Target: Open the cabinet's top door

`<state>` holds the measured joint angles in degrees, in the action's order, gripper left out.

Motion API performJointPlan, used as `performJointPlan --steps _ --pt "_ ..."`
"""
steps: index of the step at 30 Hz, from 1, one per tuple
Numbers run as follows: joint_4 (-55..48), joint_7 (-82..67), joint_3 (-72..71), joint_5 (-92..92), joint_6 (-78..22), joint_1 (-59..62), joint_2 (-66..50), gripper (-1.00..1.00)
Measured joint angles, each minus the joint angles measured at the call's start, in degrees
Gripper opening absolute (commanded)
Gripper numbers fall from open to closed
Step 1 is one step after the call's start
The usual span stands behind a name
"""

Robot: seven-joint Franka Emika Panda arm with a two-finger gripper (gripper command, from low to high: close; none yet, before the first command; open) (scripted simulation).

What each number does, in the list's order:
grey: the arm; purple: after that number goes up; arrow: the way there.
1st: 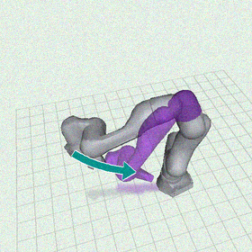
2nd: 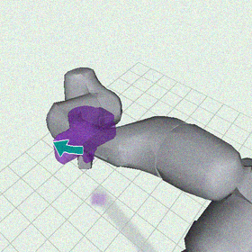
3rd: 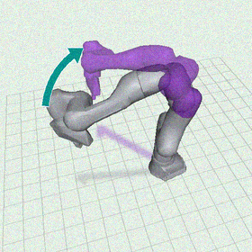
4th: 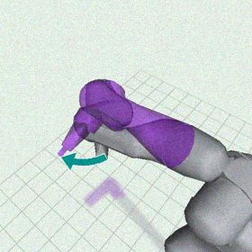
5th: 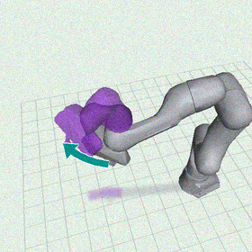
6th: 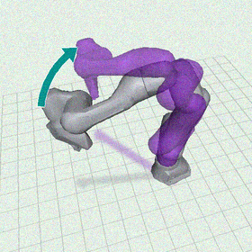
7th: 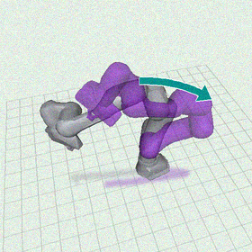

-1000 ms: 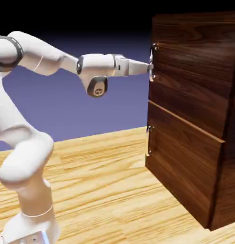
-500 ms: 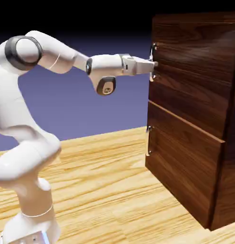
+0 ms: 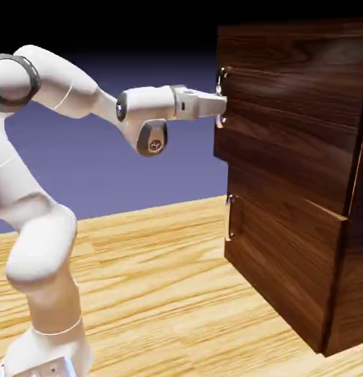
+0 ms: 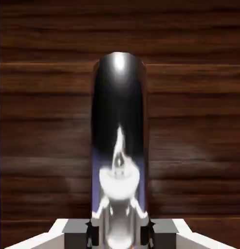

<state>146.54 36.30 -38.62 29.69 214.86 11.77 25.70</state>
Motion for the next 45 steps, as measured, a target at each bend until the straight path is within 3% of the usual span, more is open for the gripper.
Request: performJointPlan --steps 13,22,38,41,45 --pt "13.1 8.0 26.7 -20.3 -1.4 -23.5 10.9 -1.00" --pt "13.1 -11.5 37.4 -4.6 0.1 -42.2 11.4 -1.00" --pt "17.6 -48.0 52.8 19.4 -0.5 -70.9 30.8 -1.00" --pt "17.9 -55.4 53.2 25.3 -1.1 -73.8 35.1 -1.00" --pt "19.7 -62.1 49.6 32.5 -9.8 -68.7 42.8 -1.00"
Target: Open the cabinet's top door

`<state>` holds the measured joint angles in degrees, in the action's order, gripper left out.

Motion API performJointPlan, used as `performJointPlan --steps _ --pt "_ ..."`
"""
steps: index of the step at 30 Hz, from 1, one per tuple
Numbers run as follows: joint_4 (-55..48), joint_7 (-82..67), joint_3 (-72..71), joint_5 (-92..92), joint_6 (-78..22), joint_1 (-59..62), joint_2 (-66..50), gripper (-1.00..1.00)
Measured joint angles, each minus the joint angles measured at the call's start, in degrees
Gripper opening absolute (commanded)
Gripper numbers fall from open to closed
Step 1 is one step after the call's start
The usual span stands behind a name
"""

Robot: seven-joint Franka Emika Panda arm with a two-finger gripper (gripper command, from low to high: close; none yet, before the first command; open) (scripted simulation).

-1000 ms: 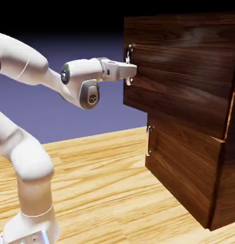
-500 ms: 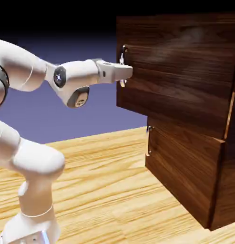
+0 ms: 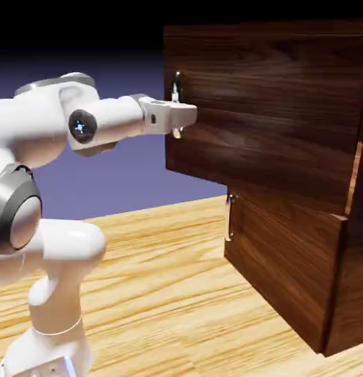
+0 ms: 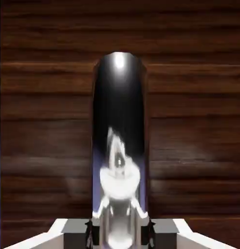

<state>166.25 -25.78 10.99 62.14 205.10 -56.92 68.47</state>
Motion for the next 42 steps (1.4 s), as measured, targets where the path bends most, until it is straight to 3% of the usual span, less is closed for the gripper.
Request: performJointPlan --steps 13,25,34,42 --pt "5.0 2.6 -4.4 -0.5 -32.4 25.1 15.6 -1.00" --pt "5.6 6.5 10.4 -15.3 -62.3 41.3 29.2 -1.00" --pt "-2.0 6.3 28.0 -27.5 -84.7 46.4 31.3 -1.00" --pt "-16.6 6.1 40.9 -36.5 -104.4 40.6 28.9 -1.00"
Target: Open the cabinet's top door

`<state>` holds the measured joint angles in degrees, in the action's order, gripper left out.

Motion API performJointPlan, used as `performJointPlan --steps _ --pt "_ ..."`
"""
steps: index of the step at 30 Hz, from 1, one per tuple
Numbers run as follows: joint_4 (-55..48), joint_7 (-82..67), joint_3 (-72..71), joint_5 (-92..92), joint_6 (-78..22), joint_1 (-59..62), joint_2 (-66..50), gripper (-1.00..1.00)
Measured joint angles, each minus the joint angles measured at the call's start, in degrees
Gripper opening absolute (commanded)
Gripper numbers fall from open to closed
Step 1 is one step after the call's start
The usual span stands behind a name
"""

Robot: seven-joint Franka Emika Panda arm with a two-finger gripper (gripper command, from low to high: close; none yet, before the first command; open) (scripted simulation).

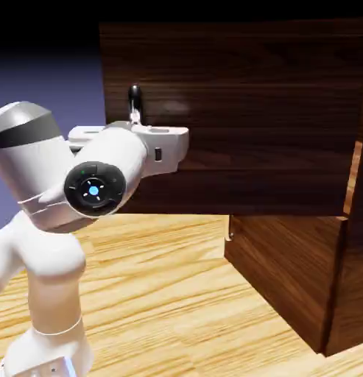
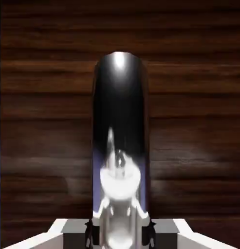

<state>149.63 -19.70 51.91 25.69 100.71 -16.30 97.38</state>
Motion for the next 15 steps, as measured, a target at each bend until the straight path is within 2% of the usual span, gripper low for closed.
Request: performJointPlan --steps 15 --pt "-31.1 2.7 9.6 -5.7 -27.9 -21.3 -3.8 -1.00"
